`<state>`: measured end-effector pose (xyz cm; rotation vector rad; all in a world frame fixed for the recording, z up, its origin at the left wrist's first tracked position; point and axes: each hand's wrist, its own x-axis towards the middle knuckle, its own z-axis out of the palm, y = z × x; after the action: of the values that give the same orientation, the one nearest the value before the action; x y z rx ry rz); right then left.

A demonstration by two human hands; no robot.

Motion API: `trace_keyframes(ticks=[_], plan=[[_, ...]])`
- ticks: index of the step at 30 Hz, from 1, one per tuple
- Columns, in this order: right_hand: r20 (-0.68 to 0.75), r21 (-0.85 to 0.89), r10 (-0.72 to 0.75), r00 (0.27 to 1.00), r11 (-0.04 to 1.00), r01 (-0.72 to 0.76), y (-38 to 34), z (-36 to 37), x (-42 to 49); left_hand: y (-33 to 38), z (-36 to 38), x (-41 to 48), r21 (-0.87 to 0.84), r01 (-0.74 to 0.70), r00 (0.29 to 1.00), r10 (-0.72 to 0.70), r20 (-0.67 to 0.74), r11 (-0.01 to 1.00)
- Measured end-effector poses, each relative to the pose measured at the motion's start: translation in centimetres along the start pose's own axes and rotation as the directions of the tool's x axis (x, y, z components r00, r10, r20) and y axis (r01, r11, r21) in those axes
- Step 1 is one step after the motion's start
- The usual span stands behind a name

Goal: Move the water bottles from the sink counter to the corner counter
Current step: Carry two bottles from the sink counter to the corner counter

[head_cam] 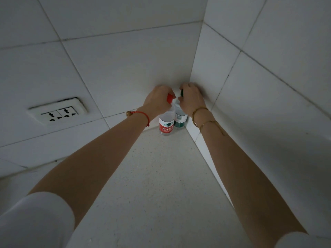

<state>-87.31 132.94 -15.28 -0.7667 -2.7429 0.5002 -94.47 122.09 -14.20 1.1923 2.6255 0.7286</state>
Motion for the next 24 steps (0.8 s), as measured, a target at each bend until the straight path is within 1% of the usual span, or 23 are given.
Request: trace_keyframes(ticks=[5,7,11,15,20,24], plan=[[-0.004,0.003,-0.004,1.000,1.000,0.004,-0.1,-0.2,-1.6,0.2,0.4,-0.8,-0.045,0.026,1.000,-0.026,-0.010,0.999],[-0.023,0.025,0.004,1.000,1.000,-0.004,-0.1,-0.5,-2.6,0.3,0.2,-1.5,-0.063,0.017,1.000,-0.018,-0.002,0.998],[-0.060,0.039,-0.006,0.998,0.999,0.008,-0.7,-1.1,-5.0,0.0,-0.4,-3.7,-0.069,-0.015,0.999,0.012,-0.041,0.997],[-0.061,0.024,-0.037,0.997,0.999,0.039,-1.5,-2.2,-7.5,-0.6,-1.1,-6.9,-0.016,-0.045,0.998,0.044,-0.054,0.999],[-0.045,0.004,-0.083,0.996,0.997,0.083,-2.9,-3.5,-11.0,-1.2,-2.6,-11.6,0.057,-0.044,0.999,0.045,-0.014,0.997],[-0.016,0.019,-0.095,0.995,0.995,0.095,-4.4,-4.0,-14.3,-1.9,-4.3,-16.1,0.097,-0.059,0.997,0.063,-0.042,0.994]])
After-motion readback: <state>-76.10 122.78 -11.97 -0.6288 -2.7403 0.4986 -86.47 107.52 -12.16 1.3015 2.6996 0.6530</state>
